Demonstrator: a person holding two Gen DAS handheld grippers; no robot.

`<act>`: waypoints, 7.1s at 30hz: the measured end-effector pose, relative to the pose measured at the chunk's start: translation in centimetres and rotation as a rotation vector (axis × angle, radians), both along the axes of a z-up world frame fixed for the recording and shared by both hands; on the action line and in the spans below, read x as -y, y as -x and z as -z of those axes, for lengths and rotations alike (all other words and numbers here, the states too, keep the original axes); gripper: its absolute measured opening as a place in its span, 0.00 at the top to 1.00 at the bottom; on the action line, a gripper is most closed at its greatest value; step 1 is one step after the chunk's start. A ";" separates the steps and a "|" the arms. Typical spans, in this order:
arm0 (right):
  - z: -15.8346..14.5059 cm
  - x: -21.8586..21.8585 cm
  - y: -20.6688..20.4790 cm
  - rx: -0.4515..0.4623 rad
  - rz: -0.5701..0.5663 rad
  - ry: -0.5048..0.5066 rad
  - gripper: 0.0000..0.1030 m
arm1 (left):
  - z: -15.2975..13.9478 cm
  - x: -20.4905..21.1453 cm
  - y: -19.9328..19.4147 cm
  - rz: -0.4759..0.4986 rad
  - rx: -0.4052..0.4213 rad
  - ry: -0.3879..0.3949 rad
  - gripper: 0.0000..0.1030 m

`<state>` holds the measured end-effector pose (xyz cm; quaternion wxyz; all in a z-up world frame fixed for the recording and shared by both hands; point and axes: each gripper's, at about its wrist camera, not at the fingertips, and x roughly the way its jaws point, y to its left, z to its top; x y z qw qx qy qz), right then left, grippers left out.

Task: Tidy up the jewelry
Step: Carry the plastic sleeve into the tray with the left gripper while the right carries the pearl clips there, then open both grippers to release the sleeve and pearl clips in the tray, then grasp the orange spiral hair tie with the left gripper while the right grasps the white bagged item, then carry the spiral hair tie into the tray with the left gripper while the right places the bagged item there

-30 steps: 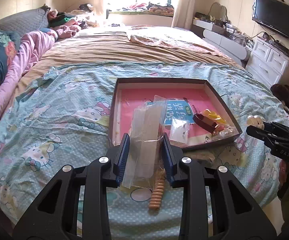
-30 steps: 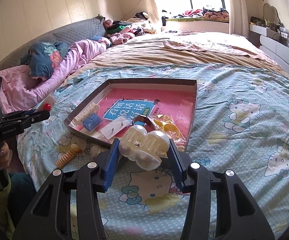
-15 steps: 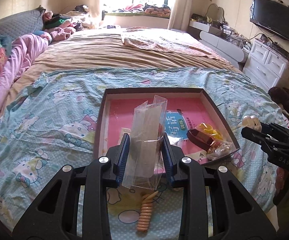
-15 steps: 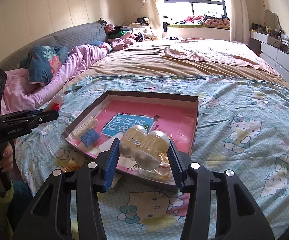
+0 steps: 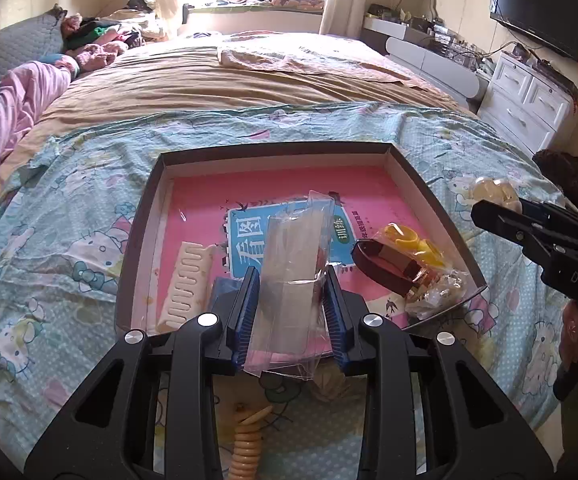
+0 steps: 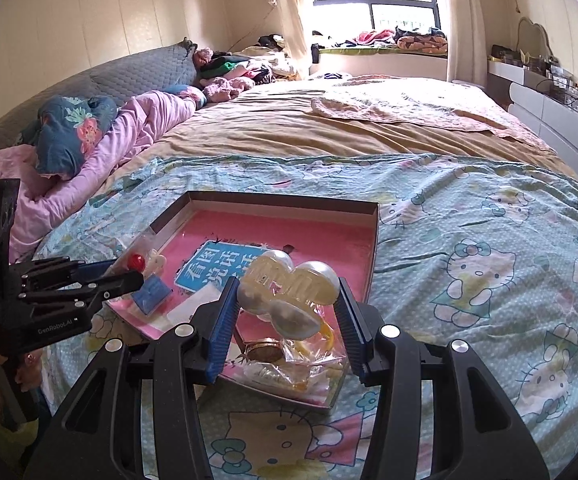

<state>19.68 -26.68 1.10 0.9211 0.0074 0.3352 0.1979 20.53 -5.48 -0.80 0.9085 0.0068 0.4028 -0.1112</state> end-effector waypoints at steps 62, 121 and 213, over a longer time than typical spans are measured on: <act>-1.5 0.6 3.5 0.026 0.030 -0.066 0.12 | -2.1 -3.5 3.5 -0.071 0.046 0.038 0.13; 8.5 -10.5 3.9 -0.217 -0.109 0.028 0.38 | 1.5 -7.8 8.5 -0.100 -0.051 0.005 0.90; -0.4 -1.0 2.2 0.011 0.014 -0.044 0.06 | -0.5 -2.2 0.1 -0.049 0.008 0.050 0.32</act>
